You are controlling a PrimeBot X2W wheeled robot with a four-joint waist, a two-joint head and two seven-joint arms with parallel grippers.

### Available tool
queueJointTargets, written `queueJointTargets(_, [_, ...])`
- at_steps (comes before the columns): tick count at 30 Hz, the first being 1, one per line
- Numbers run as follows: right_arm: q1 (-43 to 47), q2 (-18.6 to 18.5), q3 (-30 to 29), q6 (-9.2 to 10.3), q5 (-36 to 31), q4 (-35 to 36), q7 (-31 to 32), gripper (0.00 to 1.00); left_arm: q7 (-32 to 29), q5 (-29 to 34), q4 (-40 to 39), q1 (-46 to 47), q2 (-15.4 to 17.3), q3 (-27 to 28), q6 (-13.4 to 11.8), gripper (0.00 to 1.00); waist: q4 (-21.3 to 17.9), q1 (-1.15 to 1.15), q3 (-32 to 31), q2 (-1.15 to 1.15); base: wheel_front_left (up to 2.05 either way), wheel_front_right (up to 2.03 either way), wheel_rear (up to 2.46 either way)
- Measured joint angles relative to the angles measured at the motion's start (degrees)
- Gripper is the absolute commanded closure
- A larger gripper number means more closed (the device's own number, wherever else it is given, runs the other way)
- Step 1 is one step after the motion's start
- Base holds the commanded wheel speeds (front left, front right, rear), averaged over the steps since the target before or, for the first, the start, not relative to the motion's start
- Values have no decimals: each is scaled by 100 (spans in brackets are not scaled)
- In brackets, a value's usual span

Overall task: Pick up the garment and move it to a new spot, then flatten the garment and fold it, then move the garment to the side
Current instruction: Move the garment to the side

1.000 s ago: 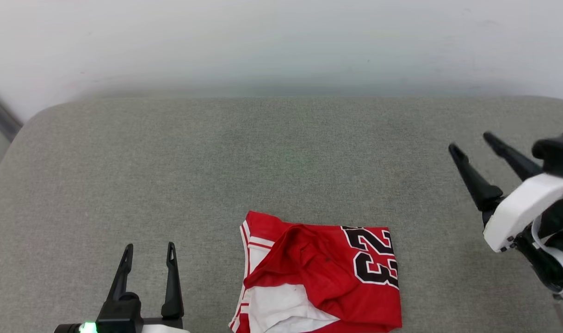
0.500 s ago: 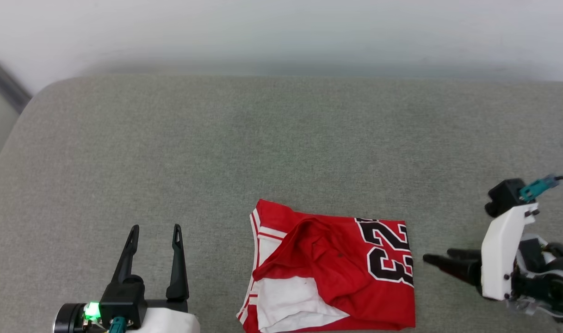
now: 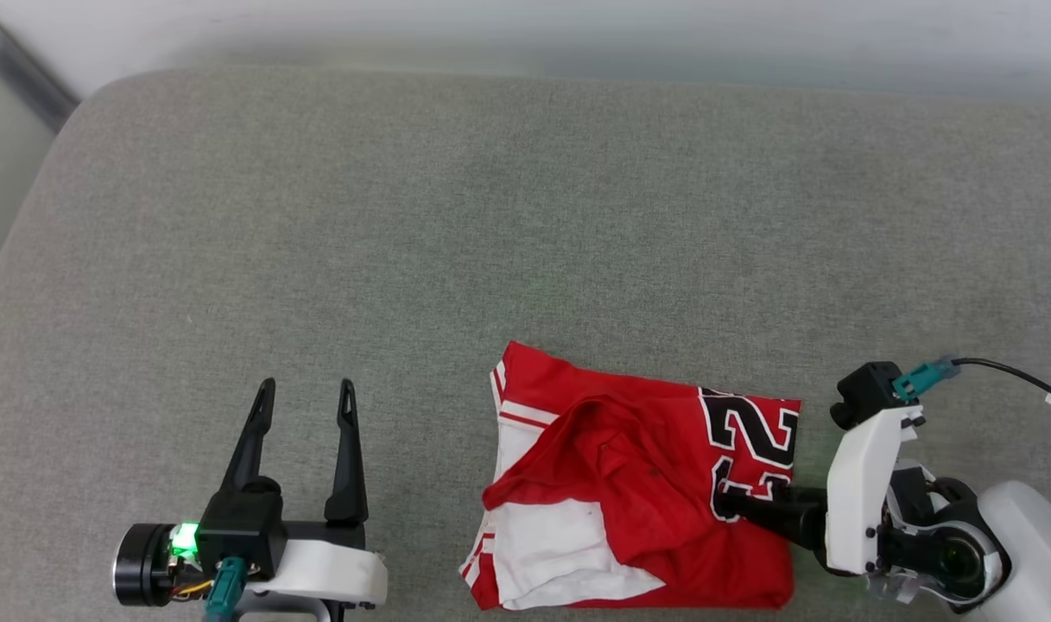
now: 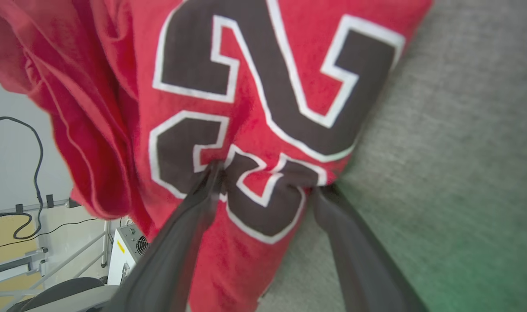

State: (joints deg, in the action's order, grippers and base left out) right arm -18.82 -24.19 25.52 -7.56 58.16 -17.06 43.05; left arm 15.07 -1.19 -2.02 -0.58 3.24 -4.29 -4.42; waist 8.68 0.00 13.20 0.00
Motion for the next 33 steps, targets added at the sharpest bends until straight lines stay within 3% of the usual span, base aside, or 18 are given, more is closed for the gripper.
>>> queueJointTargets(7, [-246,9,401,-35,-18,-279,-199,0,0,0,41,115,-10,-51,25,0,104,-1,156,0,0,0,0])
queueJointTargets(8, [-267,-10,468,-35,-31,-291,-278,55,0,-3,48,115,-11,-49,24,0,107,-1,157,0,0,0,0])
queueJointTargets(9, [-269,-15,500,-36,-29,-327,-356,100,0,-7,55,116,-12,-52,24,0,110,-1,153,0,0,0,0])
queueJointTargets(20, [-556,-325,1107,3,65,-190,-851,100,0,-14,108,-12,-22,9,-14,0,53,0,-185,0,0,0,0])
queueJointTargets(33, [-1482,-1614,1770,5,-203,1310,-1051,100,0,-12,-30,-293,-18,294,-14,0,-756,1,-523,0,0,0,0])
